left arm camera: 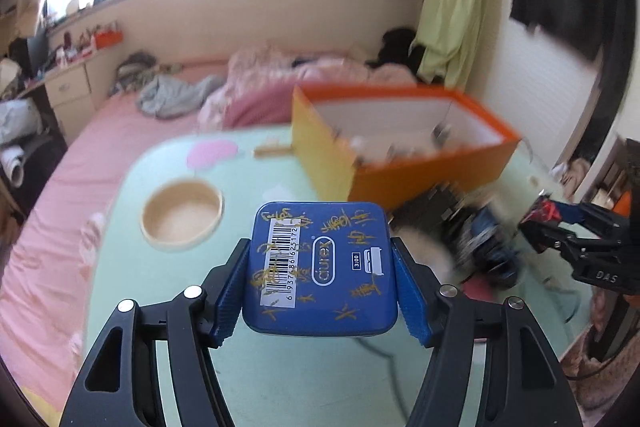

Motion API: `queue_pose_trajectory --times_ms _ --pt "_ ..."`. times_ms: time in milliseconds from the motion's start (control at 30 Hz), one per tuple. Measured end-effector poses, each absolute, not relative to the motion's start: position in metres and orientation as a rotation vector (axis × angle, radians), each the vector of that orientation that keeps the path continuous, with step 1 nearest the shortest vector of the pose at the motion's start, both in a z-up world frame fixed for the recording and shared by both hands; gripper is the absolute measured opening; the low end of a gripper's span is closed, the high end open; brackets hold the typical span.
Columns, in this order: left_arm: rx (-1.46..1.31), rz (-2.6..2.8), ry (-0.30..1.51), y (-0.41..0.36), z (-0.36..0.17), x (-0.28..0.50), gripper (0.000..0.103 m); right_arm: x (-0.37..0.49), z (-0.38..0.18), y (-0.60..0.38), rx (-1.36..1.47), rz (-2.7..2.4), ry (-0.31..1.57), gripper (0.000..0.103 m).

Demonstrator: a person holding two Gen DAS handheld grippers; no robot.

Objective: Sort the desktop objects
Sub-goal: 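Carry the blue tin into the box with the left gripper while the right drops the pouch in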

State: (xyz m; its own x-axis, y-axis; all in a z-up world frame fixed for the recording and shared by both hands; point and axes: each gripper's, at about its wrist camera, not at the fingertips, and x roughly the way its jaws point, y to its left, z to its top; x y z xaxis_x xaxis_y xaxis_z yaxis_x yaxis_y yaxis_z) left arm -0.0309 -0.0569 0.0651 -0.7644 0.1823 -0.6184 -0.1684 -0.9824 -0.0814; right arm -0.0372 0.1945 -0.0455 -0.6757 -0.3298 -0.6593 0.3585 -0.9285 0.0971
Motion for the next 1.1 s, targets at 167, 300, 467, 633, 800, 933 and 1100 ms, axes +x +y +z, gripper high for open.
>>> queue_pose_trajectory --times_ms 167,300,467,633,800,933,1100 --pt "-0.835 2.775 -0.025 -0.031 0.115 -0.054 0.066 -0.056 -0.001 0.182 0.887 -2.637 0.156 0.061" --pt "-0.819 2.751 -0.057 -0.007 0.128 -0.105 0.066 -0.101 0.017 0.168 0.821 -2.696 0.179 0.061" --pt "-0.823 2.744 -0.102 0.004 0.103 -0.147 0.066 -0.148 -0.01 0.166 0.838 -2.693 0.063 0.061" --pt "-0.881 2.759 -0.073 0.0 0.073 -0.15 0.066 -0.159 -0.034 0.169 0.907 -2.69 0.044 0.061" --pt "-0.909 2.769 -0.073 -0.002 0.063 -0.156 0.066 -0.156 -0.036 0.169 0.862 -2.719 0.078 0.061" --pt "-0.895 2.77 -0.084 -0.003 0.062 -0.157 0.068 -0.158 -0.034 0.177 0.832 -2.696 -0.003 0.062" --pt "-0.847 2.784 -0.113 -0.01 0.064 -0.152 0.073 -0.154 -0.031 0.179 0.795 -2.675 -0.049 0.064"
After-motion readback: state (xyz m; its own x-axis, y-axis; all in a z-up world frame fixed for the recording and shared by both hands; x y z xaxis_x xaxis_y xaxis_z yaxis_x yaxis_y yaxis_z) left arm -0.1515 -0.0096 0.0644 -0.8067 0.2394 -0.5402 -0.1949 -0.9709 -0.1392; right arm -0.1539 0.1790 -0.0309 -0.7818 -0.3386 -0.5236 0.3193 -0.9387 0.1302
